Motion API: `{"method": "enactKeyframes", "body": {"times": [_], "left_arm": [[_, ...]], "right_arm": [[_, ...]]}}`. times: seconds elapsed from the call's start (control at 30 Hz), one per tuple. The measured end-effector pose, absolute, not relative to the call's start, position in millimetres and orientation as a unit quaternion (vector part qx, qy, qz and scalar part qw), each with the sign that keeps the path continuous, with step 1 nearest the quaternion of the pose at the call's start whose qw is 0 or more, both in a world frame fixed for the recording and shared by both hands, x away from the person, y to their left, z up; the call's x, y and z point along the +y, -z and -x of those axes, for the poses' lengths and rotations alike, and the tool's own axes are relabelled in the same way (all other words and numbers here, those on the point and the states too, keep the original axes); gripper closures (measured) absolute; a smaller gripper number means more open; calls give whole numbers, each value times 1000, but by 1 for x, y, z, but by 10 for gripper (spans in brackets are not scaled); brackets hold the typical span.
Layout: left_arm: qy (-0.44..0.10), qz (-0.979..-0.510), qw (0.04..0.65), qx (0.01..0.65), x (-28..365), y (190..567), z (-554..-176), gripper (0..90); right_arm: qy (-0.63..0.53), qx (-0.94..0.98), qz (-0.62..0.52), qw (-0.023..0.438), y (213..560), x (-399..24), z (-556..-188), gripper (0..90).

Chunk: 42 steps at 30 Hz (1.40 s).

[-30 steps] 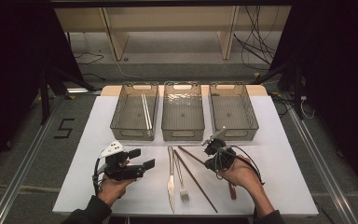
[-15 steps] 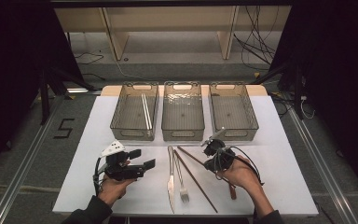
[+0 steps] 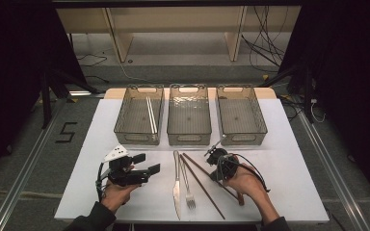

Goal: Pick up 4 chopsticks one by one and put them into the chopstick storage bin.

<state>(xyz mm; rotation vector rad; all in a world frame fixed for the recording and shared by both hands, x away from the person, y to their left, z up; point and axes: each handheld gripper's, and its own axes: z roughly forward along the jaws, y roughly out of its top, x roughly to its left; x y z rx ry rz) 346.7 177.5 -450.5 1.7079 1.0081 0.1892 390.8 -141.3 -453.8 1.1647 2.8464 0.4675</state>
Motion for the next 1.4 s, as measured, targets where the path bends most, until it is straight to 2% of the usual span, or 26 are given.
{"method": "enactKeyframes", "body": {"times": [0.53, 0.83, 1.4], "left_arm": [[-82, -717, 547, 426, 178, 450, -346, 183], [-81, -717, 545, 426, 179, 450, -347, 183], [-72, -709, 552, 434, 178, 446, -347, 183]], "right_arm": [[-115, 926, -359, 20, 457, -129, -389, 858], [-136, 920, -367, 12, 451, -136, -390, 859], [-256, 891, -372, 46, 419, -146, -388, 859]]}}
